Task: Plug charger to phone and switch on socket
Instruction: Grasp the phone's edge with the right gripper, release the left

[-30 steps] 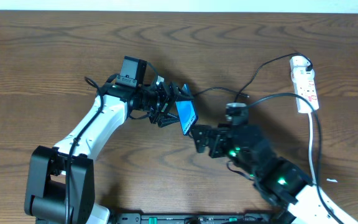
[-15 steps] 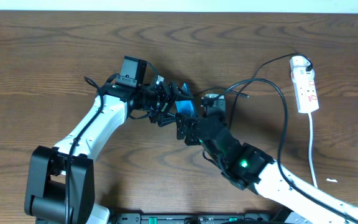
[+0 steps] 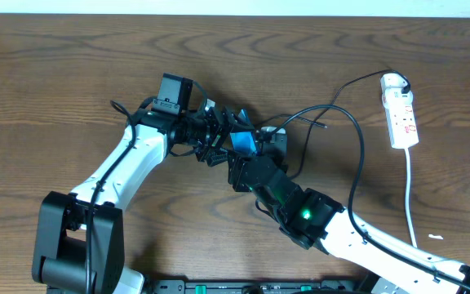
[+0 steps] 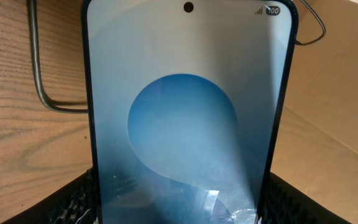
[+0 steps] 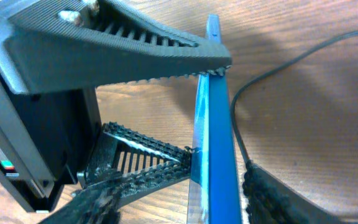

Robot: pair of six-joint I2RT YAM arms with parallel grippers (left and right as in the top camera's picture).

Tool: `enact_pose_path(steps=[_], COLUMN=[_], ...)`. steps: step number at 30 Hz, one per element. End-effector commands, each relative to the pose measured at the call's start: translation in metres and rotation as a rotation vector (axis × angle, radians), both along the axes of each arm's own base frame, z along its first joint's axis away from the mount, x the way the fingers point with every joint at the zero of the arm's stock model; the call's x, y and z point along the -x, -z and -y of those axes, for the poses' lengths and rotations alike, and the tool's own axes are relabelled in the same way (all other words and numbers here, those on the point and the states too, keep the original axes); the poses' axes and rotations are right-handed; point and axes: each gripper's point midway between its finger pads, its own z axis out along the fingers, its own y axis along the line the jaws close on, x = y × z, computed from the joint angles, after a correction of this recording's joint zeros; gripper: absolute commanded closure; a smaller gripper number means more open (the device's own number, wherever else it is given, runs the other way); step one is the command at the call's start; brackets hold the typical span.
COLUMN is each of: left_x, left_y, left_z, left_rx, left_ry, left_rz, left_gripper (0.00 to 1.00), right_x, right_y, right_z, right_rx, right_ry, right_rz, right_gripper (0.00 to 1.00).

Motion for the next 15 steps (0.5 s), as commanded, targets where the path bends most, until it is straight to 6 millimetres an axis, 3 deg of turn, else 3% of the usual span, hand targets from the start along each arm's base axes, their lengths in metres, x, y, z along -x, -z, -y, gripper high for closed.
enact_pose_path(steps=[1,15], left_x=[-0.0008,-0.0007], left_y=[-0.0144,-0.0144], left_z=[0.0005,0.0005], left_rx=[0.031,0.031], left_ry=[0.001,0.001], left_rz=[0.023,0.022], left_gripper=[0.30,0.30], right_x=[-0.0031,-0.0043], right_y=[-0.0069,-0.0050], right_z=[-0.0011,0.0000], right_rx=[-0.008,0.000], right_ry=[0.021,0.029], right_rz=[0.018,0.019], right_gripper=[0.48,0.87])
